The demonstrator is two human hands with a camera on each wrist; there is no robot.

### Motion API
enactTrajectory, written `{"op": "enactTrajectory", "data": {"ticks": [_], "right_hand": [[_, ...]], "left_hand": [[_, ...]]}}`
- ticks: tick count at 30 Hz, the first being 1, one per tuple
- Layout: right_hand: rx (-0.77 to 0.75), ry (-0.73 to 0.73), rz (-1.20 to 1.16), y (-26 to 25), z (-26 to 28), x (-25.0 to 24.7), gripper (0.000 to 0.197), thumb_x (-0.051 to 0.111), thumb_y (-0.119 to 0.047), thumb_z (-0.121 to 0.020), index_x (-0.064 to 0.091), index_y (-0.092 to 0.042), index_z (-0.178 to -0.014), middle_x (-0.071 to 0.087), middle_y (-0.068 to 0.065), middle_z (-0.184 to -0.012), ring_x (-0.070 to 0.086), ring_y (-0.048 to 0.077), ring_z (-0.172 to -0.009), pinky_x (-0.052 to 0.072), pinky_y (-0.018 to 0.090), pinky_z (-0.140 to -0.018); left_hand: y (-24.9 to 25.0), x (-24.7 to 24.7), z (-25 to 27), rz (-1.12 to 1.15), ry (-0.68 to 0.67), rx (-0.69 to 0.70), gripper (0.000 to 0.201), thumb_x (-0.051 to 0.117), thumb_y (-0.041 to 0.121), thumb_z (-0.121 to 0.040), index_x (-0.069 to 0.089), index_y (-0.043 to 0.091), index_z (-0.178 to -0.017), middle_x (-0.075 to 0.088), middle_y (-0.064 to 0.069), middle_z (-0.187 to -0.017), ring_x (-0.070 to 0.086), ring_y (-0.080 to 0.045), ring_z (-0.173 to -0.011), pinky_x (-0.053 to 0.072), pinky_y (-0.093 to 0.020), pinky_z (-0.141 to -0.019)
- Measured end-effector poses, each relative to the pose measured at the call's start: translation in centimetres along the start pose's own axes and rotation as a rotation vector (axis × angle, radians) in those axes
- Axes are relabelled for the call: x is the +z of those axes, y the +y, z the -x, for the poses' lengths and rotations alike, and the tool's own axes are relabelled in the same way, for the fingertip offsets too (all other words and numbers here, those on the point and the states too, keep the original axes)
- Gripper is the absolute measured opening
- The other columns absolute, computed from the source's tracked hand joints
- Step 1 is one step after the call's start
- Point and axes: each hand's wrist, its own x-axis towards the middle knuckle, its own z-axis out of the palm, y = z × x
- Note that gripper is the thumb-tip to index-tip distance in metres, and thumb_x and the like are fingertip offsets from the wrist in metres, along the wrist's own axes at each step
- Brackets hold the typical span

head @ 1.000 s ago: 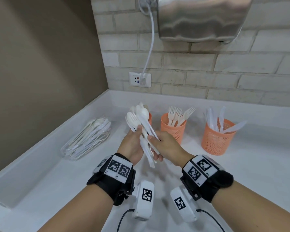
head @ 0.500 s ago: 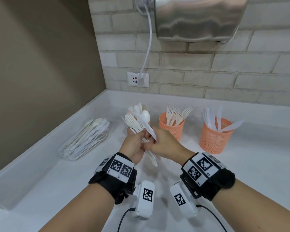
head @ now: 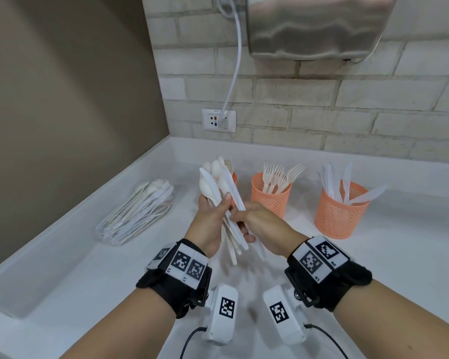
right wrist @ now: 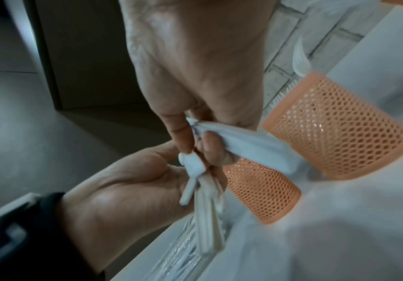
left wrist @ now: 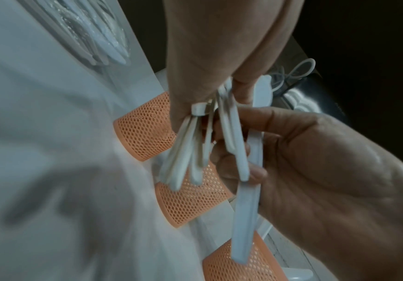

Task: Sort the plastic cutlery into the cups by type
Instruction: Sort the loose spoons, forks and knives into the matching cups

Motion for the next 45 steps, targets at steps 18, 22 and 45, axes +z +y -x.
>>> {"op": "enactTrajectory", "data": {"ticks": [18,22,45], "right_hand": [[-0.504,0.746,0.371,-3.1,0.9,-14.3,0.008,0.034,-0.01,-0.099,0.038,-0.013,-0.105,0.053,-0.004,-0.076,0.053,0.004,-0.072,0.044,0.013,-0.069],[-0.347,0.799,0.299,0.2,0.5,-16.9,0.007,0.038,-0.013,-0.098,0.037,-0.015,-0.104,0.056,0.006,-0.09,0.056,0.02,-0.088,0.045,0.026,-0.079],[-0.179,0.126,0.339,-0.6,-0.4,-3.8,0.023,0.062,-0.023,-0.088,0.06,-0.002,-0.1,0.057,0.008,-0.083,0.055,0.017,-0.077,0.046,0.032,-0.074]], "left_hand": [[-0.4,0.8,-0.7,-0.136,-0.115,-0.111,0.007,0.049,0.015,-0.095,0.048,0.015,-0.088,0.04,0.003,-0.066,0.035,-0.005,-0.044,0.04,-0.018,-0.047],[-0.6,1.1,-0.7,-0.136,-0.083,-0.144,0.013,0.052,0.015,-0.094,0.045,0.016,-0.083,0.035,0.005,-0.059,0.033,-0.005,-0.042,0.038,-0.018,-0.043],[-0.5,0.1,-0.9,-0.03,-0.231,-0.229,0.026,0.044,0.002,-0.094,0.059,0.003,-0.115,0.072,-0.004,-0.075,0.069,-0.014,-0.066,0.058,-0.029,-0.065]]}}
